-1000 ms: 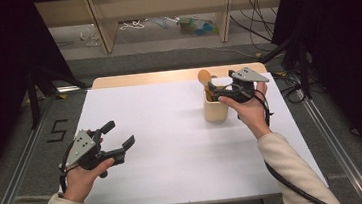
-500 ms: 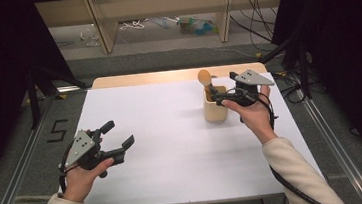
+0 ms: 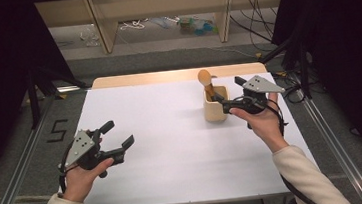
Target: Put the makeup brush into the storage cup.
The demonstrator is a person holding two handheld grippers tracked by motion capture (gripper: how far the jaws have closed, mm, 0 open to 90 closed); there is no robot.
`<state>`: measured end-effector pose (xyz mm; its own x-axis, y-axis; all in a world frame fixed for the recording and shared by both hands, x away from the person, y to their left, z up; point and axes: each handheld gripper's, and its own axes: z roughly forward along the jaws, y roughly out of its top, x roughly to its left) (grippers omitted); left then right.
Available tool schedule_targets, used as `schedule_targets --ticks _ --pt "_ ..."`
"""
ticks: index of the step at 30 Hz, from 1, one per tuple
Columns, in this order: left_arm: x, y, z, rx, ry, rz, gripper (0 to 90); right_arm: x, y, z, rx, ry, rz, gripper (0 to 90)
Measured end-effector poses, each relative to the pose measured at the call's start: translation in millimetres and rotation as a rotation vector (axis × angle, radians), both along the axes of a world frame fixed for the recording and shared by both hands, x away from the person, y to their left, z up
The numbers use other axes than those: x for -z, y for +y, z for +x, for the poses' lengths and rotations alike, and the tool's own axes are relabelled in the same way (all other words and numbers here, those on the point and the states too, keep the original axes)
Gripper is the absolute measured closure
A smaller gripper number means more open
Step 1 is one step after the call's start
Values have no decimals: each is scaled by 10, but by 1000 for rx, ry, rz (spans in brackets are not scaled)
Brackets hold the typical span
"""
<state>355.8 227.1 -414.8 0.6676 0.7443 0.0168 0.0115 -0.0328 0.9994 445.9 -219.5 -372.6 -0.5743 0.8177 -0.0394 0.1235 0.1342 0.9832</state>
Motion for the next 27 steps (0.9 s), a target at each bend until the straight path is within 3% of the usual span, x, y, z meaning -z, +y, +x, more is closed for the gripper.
schedule_targets --ticks 27 --pt "-5 8 -6 -4 -4 4 149 59 -166 -495 -123 -13 -45 106"
